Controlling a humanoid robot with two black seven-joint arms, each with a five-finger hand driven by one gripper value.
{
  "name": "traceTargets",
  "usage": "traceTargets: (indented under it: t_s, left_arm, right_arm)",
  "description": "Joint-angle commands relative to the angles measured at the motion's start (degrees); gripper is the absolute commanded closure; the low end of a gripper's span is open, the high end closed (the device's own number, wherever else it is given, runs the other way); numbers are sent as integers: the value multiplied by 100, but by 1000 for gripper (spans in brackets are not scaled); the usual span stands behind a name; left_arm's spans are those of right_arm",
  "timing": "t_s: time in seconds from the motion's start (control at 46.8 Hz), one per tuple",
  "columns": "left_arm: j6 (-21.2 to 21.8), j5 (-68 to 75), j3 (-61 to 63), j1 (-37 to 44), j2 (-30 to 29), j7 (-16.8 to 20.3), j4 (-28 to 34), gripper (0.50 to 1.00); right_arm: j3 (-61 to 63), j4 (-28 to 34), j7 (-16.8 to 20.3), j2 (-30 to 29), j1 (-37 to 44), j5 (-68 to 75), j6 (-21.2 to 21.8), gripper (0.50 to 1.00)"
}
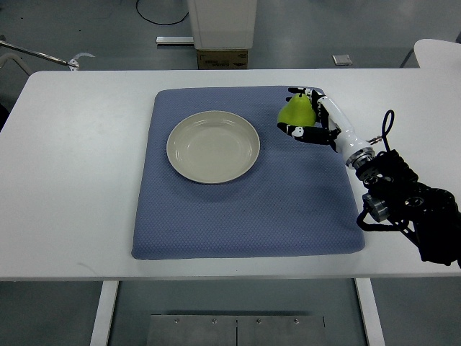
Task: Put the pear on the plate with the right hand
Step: 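Lift the green pear off the mat with the right hand, then carry the pear over the cream plate and lower it onto the plate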
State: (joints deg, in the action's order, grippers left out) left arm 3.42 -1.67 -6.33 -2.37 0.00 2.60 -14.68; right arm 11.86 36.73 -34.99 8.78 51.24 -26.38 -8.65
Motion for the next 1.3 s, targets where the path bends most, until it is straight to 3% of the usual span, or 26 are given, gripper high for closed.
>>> traceTargets:
  t_s: [0.0, 0.449, 1.282]
  left_arm:
    - [1, 0, 0, 0, 0, -5, 0, 500]
    - [1, 0, 0, 0, 0, -5, 0, 500]
    - [1, 0, 0, 0, 0, 4, 0, 500]
  right_arm:
    - [0, 18, -1, -104, 87, 1, 12, 1000]
    - [-17, 27, -1, -868, 571, -8, 249, 1000]
    - [-949, -26, -1, -878, 334, -8, 179, 1000]
